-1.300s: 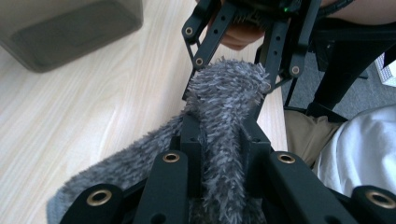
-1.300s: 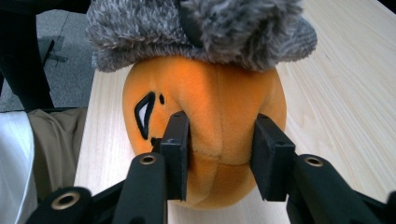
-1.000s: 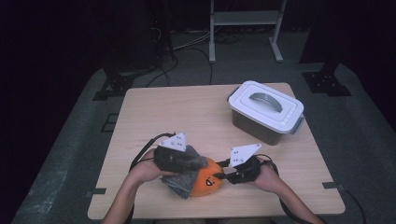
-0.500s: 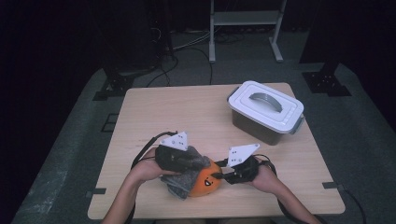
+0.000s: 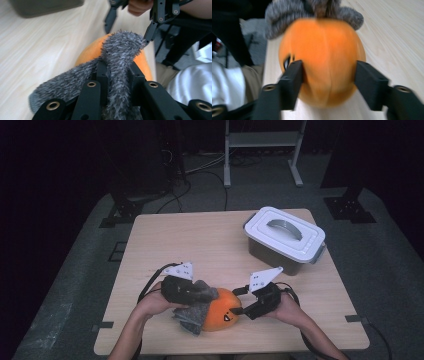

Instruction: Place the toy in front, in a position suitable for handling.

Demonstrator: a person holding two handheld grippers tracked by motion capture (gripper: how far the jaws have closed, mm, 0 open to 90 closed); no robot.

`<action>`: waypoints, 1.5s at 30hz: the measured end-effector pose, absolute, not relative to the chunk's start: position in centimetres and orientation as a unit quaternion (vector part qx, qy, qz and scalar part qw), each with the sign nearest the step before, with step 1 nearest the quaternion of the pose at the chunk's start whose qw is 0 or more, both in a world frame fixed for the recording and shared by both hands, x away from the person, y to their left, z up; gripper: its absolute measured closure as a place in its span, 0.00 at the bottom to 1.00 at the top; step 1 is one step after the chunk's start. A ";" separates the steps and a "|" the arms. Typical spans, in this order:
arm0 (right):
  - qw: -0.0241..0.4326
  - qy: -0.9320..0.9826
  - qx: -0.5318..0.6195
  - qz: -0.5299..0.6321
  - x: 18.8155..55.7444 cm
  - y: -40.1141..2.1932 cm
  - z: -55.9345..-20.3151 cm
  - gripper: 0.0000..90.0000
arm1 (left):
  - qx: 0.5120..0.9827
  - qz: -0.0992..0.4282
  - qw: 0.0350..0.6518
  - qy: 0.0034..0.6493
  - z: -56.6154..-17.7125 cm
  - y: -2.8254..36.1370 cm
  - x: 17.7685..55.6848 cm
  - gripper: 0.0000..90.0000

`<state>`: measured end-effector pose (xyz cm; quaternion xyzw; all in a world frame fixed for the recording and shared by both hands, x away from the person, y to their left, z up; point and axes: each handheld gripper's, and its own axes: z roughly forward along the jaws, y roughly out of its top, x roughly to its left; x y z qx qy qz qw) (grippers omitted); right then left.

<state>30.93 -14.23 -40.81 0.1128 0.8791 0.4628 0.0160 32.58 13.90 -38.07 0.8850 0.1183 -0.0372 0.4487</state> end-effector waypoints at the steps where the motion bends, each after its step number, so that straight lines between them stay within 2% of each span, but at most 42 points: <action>1: 0.011 0.879 0.111 0.463 30.9 -14.0 -40.7 0.33 | 0.885 -0.045 0.450 0.107 -38.0 13.2 32.3 0.84; 4: 0.015 0.889 0.100 0.446 30.7 -13.2 -40.8 0.28 | 0.888 -0.049 0.448 0.092 -38.0 12.2 31.7 0.84; 6: 0.016 0.894 0.099 0.436 30.5 -12.8 -41.2 0.27 | 0.891 -0.046 0.444 0.089 -37.9 11.9 31.6 0.84; 10: 0.029 0.890 0.097 0.445 30.5 -13.4 -41.2 0.55 | 0.889 -0.042 0.447 0.089 -37.3 11.9 32.0 0.84; 12: 0.048 0.887 0.091 0.450 30.4 -13.5 -40.9 0.60 | 0.889 -0.035 0.447 0.090 -36.7 11.9 32.3 0.84; 15: 0.067 0.883 0.086 0.456 30.6 -13.5 -40.5 0.62 | 0.890 -0.027 0.446 0.093 -36.1 12.1 32.7 0.84; 16: 0.088 0.878 0.086 0.463 30.9 -13.6 -40.0 0.62 | 0.887 -0.019 0.450 0.099 -35.5 12.3 33.1 0.84; 19: 0.099 0.876 0.082 0.466 31.2 -13.7 -39.7 0.62 | 0.887 -0.012 0.450 0.103 -35.3 12.4 33.4 0.84; 22: 0.101 0.883 0.071 0.453 31.3 -13.9 -40.2 0.59 | 0.899 -0.004 0.422 0.119 -36.3 12.2 33.9 0.84; 25: 0.088 0.883 0.077 0.455 31.3 -14.5 -40.9 0.54 | 0.888 -0.021 0.443 0.127 -37.6 12.3 33.9 0.84; 30: 0.045 0.885 0.093 0.455 31.0 -15.9 -40.9 0.36 | 0.890 -0.032 0.442 0.107 -38.1 11.3 32.5 0.84; 36: 0.002 0.883 0.120 0.454 31.5 -15.5 -41.1 0.22 | 0.899 -0.043 0.429 0.082 -38.0 10.1 31.4 0.84; 39: -0.006 0.882 0.123 0.455 31.5 -15.0 -41.7 0.21 | 0.900 -0.043 0.425 0.081 -38.1 10.0 31.3 0.84; 40: -0.009 0.881 0.124 0.456 31.5 -14.9 -41.9 0.23 | 0.899 -0.044 0.427 0.084 -38.1 10.2 31.3 0.84; 41: -0.013 0.879 0.128 0.458 31.6 -14.8 -42.1 0.29 | 0.898 -0.044 0.429 0.085 -38.2 10.3 31.4 0.84; 42: -0.003 0.880 0.127 0.458 31.5 -14.9 -42.0 0.39 | 0.897 -0.043 0.431 0.087 -38.2 10.5 31.6 0.84; 45: 0.013 0.883 0.118 0.455 31.3 -14.9 -41.8 0.49 | 0.892 -0.042 0.441 0.089 -38.2 11.1 31.8 0.84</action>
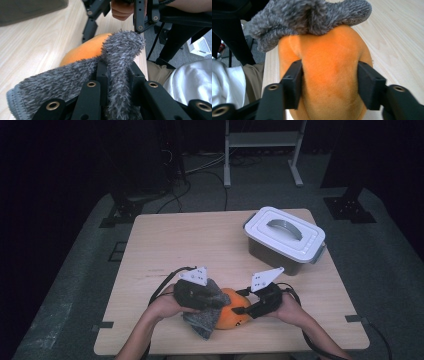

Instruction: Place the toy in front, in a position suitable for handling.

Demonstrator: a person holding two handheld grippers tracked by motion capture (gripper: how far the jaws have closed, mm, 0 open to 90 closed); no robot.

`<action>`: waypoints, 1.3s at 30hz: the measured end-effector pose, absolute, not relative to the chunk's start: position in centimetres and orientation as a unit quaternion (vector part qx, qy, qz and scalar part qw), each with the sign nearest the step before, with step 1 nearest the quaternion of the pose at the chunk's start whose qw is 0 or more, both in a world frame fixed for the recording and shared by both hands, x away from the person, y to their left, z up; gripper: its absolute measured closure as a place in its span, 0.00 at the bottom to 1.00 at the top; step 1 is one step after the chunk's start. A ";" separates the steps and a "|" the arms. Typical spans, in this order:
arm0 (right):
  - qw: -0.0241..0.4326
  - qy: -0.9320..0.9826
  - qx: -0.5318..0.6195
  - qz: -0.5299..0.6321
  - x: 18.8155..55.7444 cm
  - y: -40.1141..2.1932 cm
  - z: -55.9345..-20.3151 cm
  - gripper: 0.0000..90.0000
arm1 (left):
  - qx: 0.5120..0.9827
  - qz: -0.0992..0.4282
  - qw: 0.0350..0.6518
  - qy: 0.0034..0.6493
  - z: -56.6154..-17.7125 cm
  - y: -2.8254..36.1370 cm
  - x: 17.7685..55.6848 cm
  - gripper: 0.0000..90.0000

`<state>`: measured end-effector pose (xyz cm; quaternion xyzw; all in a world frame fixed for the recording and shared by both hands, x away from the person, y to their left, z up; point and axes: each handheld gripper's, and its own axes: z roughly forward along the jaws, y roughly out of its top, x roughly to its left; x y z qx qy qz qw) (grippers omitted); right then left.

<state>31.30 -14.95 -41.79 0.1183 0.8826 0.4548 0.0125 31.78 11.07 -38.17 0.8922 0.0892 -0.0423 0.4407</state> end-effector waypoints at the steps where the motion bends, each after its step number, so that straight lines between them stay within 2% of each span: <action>1: 0.013 0.884 0.117 0.452 31.3 -15.0 -41.7 0.50 | 0.891 -0.042 0.444 0.091 -38.2 11.3 31.8 0.84; 16: 0.033 0.886 0.114 0.449 31.1 -15.3 -41.4 0.50 | 0.891 -0.018 0.432 0.136 -39.1 15.6 32.1 0.84; 24: 0.044 0.886 0.112 0.449 30.7 -14.8 -41.3 0.49 | 0.880 -0.021 0.458 0.120 -38.0 14.6 32.1 0.84; 27: 0.046 0.885 0.111 0.450 30.6 -14.6 -41.4 0.48 | 0.874 -0.024 0.476 0.098 -37.6 12.9 31.8 0.84; 31: 0.048 0.886 0.107 0.448 30.6 -14.8 -41.5 0.48 | 0.879 -0.028 0.468 0.086 -38.1 11.8 31.6 0.84; 39: 0.048 0.889 0.100 0.445 30.0 -15.2 -41.6 0.47 | 0.881 -0.025 0.460 0.111 -39.0 13.8 31.3 0.84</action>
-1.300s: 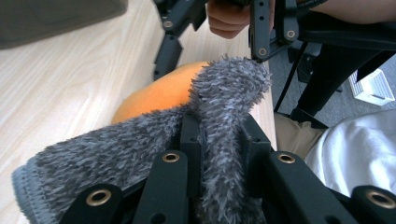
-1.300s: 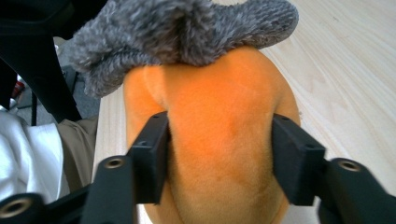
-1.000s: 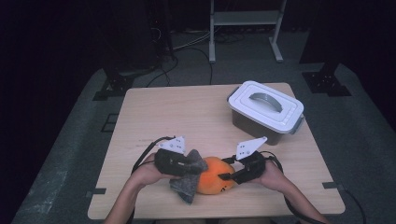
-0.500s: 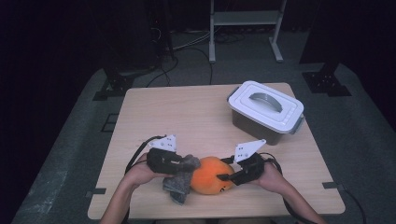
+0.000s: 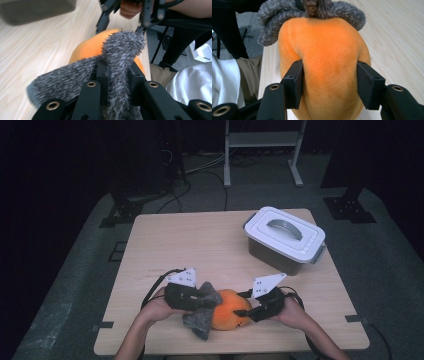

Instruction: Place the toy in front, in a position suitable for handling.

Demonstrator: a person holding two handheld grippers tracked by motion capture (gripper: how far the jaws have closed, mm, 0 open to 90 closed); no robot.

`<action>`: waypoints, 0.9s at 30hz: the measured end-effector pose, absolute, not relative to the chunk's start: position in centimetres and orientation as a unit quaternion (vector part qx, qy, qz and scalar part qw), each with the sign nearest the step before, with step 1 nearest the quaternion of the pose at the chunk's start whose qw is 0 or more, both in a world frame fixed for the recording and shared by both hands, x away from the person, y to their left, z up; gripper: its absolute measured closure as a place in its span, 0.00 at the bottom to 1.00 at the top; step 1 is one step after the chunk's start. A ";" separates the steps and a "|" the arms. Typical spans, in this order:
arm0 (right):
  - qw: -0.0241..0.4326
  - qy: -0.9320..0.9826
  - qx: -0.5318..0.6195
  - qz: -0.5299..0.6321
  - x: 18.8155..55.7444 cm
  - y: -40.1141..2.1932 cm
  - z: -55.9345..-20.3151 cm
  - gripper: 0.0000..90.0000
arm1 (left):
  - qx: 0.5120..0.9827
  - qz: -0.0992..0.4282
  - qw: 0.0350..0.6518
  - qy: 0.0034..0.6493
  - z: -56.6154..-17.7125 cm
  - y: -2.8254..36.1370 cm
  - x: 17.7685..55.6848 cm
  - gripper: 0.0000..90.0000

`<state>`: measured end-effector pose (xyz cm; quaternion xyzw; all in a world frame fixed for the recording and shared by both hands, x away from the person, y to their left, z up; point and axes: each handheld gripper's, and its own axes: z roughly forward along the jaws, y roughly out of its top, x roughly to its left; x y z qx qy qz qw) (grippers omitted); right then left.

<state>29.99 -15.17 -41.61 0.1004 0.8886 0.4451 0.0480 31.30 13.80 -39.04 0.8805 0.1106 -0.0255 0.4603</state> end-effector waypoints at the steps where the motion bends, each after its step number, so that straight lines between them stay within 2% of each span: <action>1: 0.045 0.889 0.100 0.446 30.0 -15.2 -41.6 0.45 | 0.878 -0.028 0.463 0.113 -39.2 13.9 31.3 0.84; 3: 0.038 0.888 0.100 0.447 30.0 -15.1 -41.6 0.43 | 0.879 -0.032 0.462 0.111 -39.4 14.1 31.2 0.84; 5: 0.018 0.893 0.084 0.442 30.1 -15.0 -41.3 0.35 | 0.881 -0.034 0.459 0.107 -39.8 13.8 30.9 0.84; 9: 0.005 0.888 0.088 0.451 30.8 -15.3 -40.5 0.31 | 0.881 -0.034 0.459 0.107 -39.8 13.7 30.9 0.84; 13: -0.007 0.890 0.099 0.445 31.1 -15.1 -41.1 0.28 | 0.881 -0.044 0.459 0.103 -40.0 13.6 30.9 0.84; 15: -0.011 0.889 0.103 0.446 31.2 -14.9 -41.4 0.29 | 0.881 -0.046 0.460 0.104 -40.0 13.6 30.9 0.84; 16: -0.018 0.888 0.112 0.446 31.2 -14.7 -41.8 0.34 | 0.879 -0.047 0.463 0.106 -40.0 13.6 31.0 0.84; 17: -0.007 0.885 0.107 0.453 31.0 -14.8 -41.9 0.47 | 0.875 -0.047 0.469 0.109 -39.8 13.7 31.3 0.84; 18: -0.007 0.885 0.107 0.453 31.0 -14.8 -41.9 0.47 | 0.875 -0.047 0.469 0.109 -39.8 13.7 31.3 0.84; 19: 0.014 0.885 0.096 0.455 31.1 -15.0 -41.6 0.54 | 0.869 -0.044 0.479 0.114 -39.4 13.8 31.7 0.84; 21: 0.024 0.884 0.097 0.456 31.1 -15.0 -41.4 0.56 | 0.868 -0.040 0.481 0.115 -39.0 13.8 32.0 0.84; 22: 0.052 0.881 0.098 0.460 31.5 -15.1 -40.7 0.58 | 0.869 -0.027 0.480 0.117 -38.3 13.6 32.5 0.84; 24: 0.079 0.880 0.094 0.459 31.7 -14.9 -40.2 0.59 | 0.872 -0.016 0.476 0.115 -37.6 13.3 32.9 0.84; 27: 0.094 0.879 0.089 0.458 32.1 -14.5 -40.1 0.59 | 0.872 -0.007 0.475 0.113 -37.1 12.7 33.5 0.84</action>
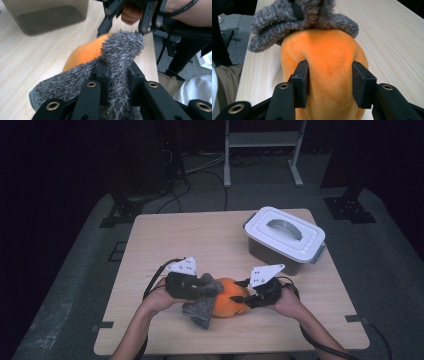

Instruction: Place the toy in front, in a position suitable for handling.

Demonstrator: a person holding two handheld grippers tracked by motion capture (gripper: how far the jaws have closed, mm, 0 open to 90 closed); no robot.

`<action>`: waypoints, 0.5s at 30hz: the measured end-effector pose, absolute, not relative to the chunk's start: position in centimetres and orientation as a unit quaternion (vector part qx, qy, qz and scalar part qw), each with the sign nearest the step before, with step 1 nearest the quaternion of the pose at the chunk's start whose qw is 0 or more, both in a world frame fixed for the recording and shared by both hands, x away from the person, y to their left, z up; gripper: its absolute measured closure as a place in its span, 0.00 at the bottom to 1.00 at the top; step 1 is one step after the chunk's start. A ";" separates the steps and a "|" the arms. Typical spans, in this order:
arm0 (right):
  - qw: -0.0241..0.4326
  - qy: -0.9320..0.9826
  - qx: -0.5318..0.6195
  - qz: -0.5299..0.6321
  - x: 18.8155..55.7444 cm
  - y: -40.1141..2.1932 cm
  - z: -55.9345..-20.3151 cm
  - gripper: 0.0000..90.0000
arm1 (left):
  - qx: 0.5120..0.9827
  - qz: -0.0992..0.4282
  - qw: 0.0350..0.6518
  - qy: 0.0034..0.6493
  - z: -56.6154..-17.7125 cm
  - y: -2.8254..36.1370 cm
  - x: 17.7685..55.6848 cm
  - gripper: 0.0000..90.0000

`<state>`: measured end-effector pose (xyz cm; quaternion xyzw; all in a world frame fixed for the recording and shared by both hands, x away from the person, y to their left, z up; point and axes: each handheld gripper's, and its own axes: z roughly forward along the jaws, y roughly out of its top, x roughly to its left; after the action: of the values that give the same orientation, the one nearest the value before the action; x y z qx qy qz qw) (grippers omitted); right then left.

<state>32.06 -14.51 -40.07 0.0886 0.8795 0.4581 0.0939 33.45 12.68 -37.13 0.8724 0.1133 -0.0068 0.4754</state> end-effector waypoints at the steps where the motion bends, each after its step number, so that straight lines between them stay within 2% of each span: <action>1: 0.092 0.881 0.089 0.456 32.1 -14.4 -40.3 0.59 | 0.876 -0.005 0.469 0.114 -37.3 12.5 33.6 0.84; 4: 0.082 0.882 0.093 0.454 32.3 -14.4 -41.1 0.58 | 0.881 -0.007 0.458 0.117 -38.4 12.2 33.7 0.84; 7: 0.067 0.885 0.098 0.451 32.1 -15.3 -41.8 0.57 | 0.871 -0.027 0.475 0.123 -39.6 12.7 33.4 0.84; 15: 0.076 0.891 0.089 0.438 30.8 -15.8 -42.1 0.56 | 0.877 -0.009 0.457 0.146 -40.3 15.1 32.8 0.84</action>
<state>30.84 -15.81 -42.12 0.0892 0.8913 0.4380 0.0758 32.83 15.08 -40.31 0.8772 0.1459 -0.0091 0.4573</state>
